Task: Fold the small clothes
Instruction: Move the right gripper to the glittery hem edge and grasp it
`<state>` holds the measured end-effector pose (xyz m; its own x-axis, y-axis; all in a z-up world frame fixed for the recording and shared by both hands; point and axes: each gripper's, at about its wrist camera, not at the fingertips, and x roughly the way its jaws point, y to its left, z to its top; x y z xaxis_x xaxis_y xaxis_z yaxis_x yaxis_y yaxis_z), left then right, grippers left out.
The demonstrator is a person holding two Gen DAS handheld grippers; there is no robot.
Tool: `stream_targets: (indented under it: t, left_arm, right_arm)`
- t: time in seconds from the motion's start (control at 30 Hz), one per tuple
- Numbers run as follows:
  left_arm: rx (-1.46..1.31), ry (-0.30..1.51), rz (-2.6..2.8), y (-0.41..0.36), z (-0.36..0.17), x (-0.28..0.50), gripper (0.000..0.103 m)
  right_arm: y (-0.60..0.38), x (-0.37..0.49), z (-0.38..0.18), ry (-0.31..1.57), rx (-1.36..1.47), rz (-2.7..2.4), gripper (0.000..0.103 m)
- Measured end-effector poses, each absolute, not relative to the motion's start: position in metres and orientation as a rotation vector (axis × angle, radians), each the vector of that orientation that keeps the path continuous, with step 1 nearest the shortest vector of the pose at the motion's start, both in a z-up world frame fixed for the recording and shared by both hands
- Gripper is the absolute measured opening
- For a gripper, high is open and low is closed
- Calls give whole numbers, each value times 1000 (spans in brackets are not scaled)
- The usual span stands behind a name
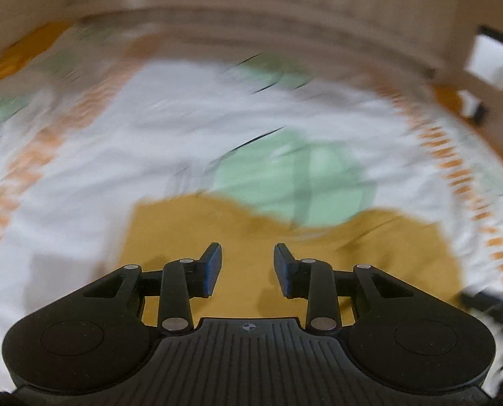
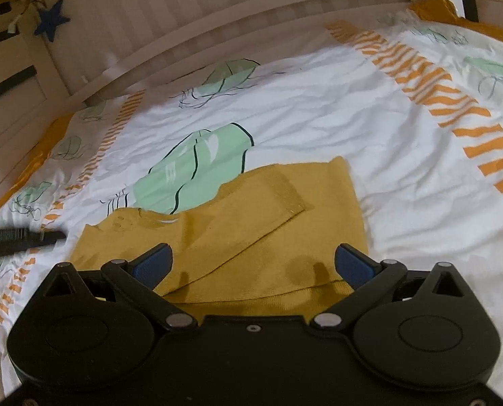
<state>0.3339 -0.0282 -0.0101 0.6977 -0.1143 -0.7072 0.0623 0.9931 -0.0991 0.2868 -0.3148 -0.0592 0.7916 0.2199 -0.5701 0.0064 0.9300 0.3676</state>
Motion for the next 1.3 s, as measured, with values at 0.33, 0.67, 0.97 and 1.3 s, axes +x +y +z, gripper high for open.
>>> stream_targets:
  t: [0.33,0.67,0.97,1.3]
  left_arm:
    - [-106,886,0,54,-61,294,33]
    - [-163,882,-50,67,-83,294,40]
    - [-193,909,-61,70,-83,297,45]
    - [-207,921,-61,71,-82,298,45]
  right_arm:
    - [-307,289,-64,637,300,131,70]
    - [-307,309,-56,627,216,82,63]
    - [-301,367,-64,689,181,35,63]
    - [-301,384,-86,781,225,15,58]
